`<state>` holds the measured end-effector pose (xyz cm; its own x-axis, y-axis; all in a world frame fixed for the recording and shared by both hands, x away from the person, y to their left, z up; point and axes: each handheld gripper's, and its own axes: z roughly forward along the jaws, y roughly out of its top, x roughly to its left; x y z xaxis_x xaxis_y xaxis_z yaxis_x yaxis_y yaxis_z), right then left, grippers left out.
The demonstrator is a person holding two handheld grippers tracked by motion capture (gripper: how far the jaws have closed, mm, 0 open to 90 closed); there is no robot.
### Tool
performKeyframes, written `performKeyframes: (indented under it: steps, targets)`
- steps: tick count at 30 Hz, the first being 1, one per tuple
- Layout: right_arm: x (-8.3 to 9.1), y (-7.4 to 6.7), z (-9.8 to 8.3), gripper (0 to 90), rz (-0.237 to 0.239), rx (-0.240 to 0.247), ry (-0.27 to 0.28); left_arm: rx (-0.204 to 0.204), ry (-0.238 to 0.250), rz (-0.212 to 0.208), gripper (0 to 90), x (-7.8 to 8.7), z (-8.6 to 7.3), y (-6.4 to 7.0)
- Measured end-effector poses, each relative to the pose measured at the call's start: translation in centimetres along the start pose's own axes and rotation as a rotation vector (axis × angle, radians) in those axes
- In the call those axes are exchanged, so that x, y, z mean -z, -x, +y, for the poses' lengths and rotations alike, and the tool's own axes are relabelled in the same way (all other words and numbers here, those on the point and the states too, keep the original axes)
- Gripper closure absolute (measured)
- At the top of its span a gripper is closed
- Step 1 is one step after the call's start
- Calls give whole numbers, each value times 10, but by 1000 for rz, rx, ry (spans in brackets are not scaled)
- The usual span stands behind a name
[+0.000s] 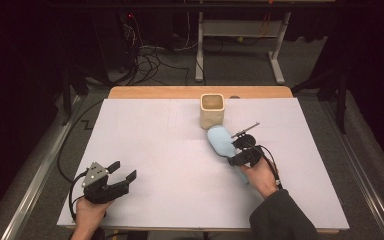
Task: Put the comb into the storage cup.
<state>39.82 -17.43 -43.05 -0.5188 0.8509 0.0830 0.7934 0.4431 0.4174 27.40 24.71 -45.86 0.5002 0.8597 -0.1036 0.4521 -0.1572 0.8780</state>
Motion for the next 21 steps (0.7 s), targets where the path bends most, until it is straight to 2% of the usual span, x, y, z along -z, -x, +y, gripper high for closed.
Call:
performKeyframes:
  steps: [11, 21]
  targets:
    - [10, 1, -4, 711, 18, 31, 35, -29, -5, -4, 300, -1, 1, 7]
    - [19, 1, -7, 713, 26, 58, 50, -46, -16, -42, 298, -3, 2, 19]
